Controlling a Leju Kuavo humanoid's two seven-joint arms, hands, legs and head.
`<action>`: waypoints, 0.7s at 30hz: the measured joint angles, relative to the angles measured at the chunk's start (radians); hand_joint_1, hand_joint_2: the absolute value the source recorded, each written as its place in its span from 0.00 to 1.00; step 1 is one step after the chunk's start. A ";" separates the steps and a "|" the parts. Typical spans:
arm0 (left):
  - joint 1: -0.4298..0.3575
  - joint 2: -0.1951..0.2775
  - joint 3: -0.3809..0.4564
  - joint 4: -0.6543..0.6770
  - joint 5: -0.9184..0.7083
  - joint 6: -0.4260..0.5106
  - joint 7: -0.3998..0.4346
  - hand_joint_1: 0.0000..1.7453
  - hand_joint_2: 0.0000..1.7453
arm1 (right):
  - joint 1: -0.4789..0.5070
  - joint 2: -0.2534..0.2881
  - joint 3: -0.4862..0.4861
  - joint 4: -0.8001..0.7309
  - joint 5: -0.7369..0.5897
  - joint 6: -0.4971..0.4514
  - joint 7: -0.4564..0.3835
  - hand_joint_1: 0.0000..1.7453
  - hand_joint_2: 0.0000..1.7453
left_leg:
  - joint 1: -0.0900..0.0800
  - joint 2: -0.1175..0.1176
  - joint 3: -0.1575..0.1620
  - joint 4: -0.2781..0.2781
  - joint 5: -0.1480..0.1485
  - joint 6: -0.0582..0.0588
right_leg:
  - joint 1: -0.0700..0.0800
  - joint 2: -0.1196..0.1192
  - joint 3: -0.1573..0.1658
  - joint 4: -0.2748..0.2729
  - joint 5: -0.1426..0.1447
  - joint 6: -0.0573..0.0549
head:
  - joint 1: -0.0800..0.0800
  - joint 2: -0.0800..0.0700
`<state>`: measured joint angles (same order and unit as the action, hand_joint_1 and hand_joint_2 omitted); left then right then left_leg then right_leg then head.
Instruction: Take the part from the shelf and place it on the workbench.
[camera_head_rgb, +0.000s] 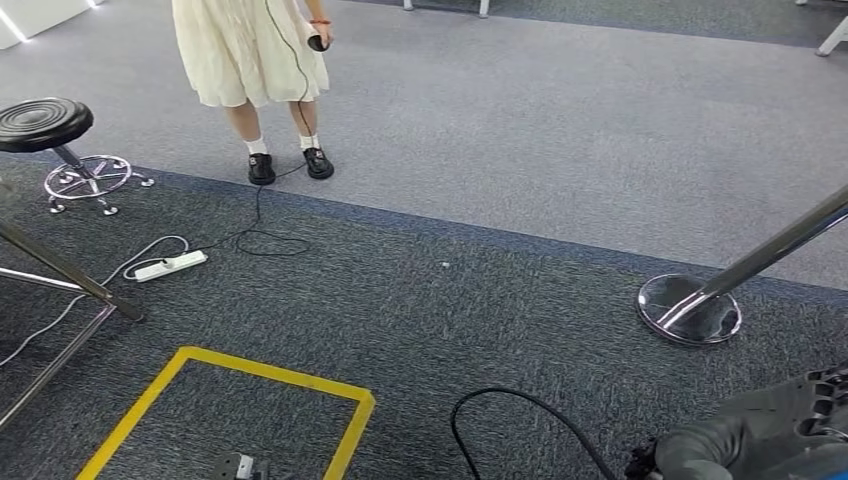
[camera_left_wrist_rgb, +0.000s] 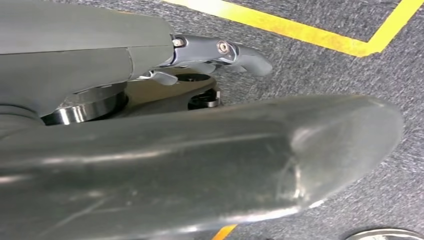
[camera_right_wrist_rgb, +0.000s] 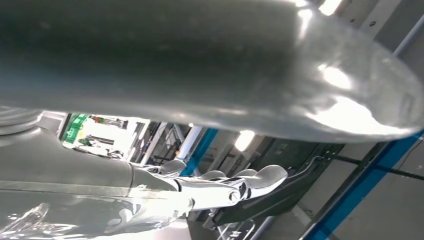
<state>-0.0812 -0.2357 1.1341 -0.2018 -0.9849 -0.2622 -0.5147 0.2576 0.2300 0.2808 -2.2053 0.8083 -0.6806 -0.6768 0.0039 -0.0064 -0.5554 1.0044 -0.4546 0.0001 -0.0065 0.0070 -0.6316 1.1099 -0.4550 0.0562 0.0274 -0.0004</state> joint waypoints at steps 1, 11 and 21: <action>0.000 0.000 0.000 0.000 0.001 -0.007 -0.002 0.00 0.00 | 0.000 0.000 0.000 0.000 0.000 0.000 0.000 0.00 0.00 | -0.002 -0.001 0.001 0.000 -0.001 -0.005 | 0.000 0.001 0.027 -0.047 0.010 -0.004 | -0.001 0.000; 0.001 0.003 0.001 0.000 0.011 -0.067 -0.023 0.00 0.00 | -0.001 0.000 0.001 0.001 -0.001 0.000 0.000 0.00 0.00 | -0.001 0.000 -0.139 0.280 -0.133 -0.040 | 0.002 0.001 0.038 -0.078 0.016 -0.048 | -0.007 0.000; 0.000 0.002 0.004 0.000 0.015 -0.028 -0.011 0.00 0.00 | -0.001 0.000 0.001 0.001 0.000 0.000 0.000 0.00 0.00 | -0.001 -0.003 -0.006 -0.008 0.009 -0.005 | 0.005 0.004 0.032 -0.063 0.004 -0.010 | -0.009 0.000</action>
<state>-0.0808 -0.2339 1.1377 -0.2018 -0.9695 -0.2903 -0.5260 0.2564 0.2302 0.2819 -2.2044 0.8087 -0.6806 -0.6771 0.0033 -0.0093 -0.5616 0.9966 -0.4459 -0.0052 -0.0020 0.0106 -0.6000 1.0472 -0.4513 0.0464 0.0185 -0.0004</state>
